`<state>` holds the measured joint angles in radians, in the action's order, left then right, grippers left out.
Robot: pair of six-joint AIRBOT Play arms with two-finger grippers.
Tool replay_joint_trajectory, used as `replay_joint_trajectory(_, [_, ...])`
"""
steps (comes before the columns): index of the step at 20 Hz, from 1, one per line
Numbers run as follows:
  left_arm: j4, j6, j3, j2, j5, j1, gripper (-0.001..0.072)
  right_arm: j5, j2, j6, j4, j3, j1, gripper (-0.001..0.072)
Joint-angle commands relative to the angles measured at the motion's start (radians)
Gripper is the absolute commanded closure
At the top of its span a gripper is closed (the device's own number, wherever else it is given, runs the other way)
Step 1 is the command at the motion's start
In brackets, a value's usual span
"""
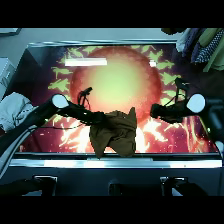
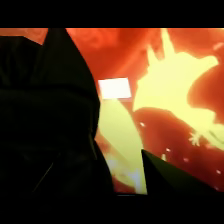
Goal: Fold the clothes and pants, and hang the long-sleeved shirts on hangers.
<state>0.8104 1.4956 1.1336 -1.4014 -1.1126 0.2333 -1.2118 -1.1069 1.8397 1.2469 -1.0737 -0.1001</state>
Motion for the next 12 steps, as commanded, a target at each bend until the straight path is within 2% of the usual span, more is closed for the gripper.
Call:
replay_joint_trajectory(1, [0.062, -0.007, 0.0, 0.064, -0.105, -0.137, 0.0095, 0.114, -0.219, -0.293, -0.427, 0.003, 0.158, 0.0153])
replay_joint_trajectory(6, [0.063, -0.007, 0.0, 0.069, -0.118, -0.235, 0.0096, 0.159, -0.441, -0.515, -0.52, 0.003, 0.096, 0.0155])
replay_joint_trajectory(12, [0.068, 0.015, 0.0, 0.069, -0.127, -0.246, 0.0095, 0.356, -0.503, -0.546, -0.522, 0.003, 0.039, 0.0157])
